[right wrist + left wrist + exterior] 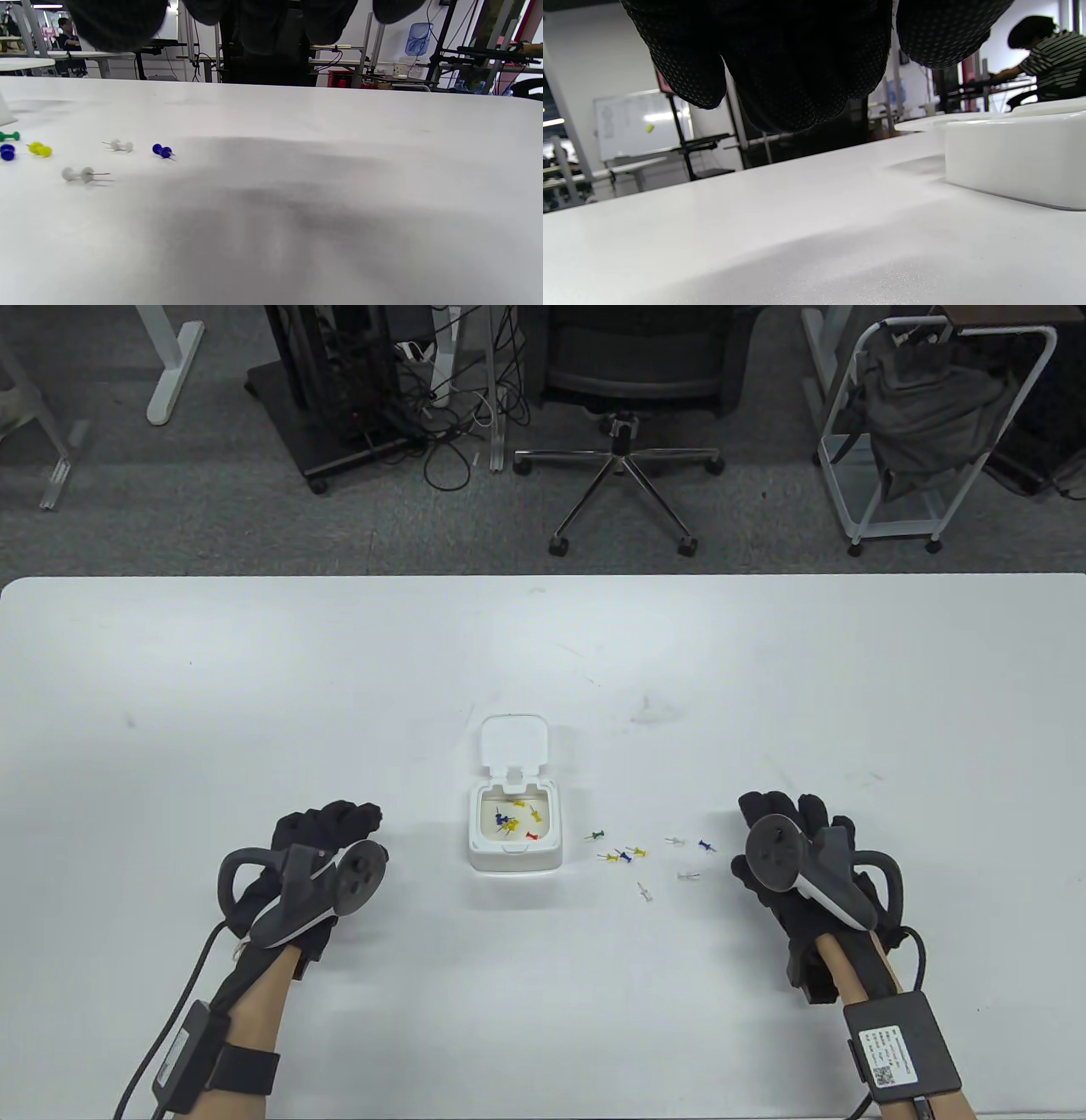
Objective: Press to open box and store push pins
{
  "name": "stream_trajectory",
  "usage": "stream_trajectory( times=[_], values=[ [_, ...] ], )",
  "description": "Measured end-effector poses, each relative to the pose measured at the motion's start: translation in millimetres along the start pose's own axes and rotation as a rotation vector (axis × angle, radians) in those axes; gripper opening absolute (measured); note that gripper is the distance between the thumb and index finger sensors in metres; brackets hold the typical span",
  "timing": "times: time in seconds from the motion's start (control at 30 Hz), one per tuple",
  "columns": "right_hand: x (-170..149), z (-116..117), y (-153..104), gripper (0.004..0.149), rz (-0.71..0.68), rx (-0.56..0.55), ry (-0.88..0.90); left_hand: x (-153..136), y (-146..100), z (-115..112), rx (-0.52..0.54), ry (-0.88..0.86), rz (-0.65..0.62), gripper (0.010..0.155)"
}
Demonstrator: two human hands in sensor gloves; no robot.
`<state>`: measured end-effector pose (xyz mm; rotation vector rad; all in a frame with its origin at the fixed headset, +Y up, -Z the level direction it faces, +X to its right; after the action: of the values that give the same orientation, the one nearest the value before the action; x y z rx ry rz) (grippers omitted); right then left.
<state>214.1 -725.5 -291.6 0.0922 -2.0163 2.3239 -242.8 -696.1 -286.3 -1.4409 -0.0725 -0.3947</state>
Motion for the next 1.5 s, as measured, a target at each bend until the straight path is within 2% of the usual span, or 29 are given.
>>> stream_trajectory(
  times=[0.13, 0.3, 0.47, 0.6, 1.07, 1.23, 1.5],
  values=[
    [24, -9, 13, 0.071, -0.031, -0.017, -0.078, -1, -1, 1, 0.004, 0.005, 0.002, 0.055],
    [70, -16, 37, 0.069, -0.093, -0.045, -0.139, -2, -1, -1, -0.001, 0.002, 0.003, 0.055],
    [111, -9, 58, 0.068, -0.138, -0.040, -0.226, -4, -1, -2, -0.008, -0.005, -0.001, 0.054],
    [131, -2, 69, 0.065, -0.157, -0.006, -0.196, -4, -2, 0, 0.002, 0.006, -0.008, 0.054],
    [163, 24, 91, 0.049, -0.164, 0.062, -0.248, -11, -3, -3, -0.014, -0.001, 0.029, 0.054],
    [169, 25, 94, 0.045, -0.166, 0.028, -0.324, -13, -3, -2, -0.017, -0.002, 0.041, 0.054],
    [173, 27, 96, 0.040, -0.166, -0.021, -0.347, -19, -5, -1, -0.009, -0.017, 0.054, 0.053]
  ],
)
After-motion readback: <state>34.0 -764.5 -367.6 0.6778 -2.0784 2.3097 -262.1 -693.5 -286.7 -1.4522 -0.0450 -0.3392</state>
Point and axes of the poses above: the tracker on the back of each hand, its own x axis roughly to the thumb side, its own y axis roughly from the wrist to the fingertips, z = x × y, the point moved 2 cm from there along y, roughly from the wrist to the fingertips, and after that the axes turned 6 degrees about -z, right-handed, at the moved point
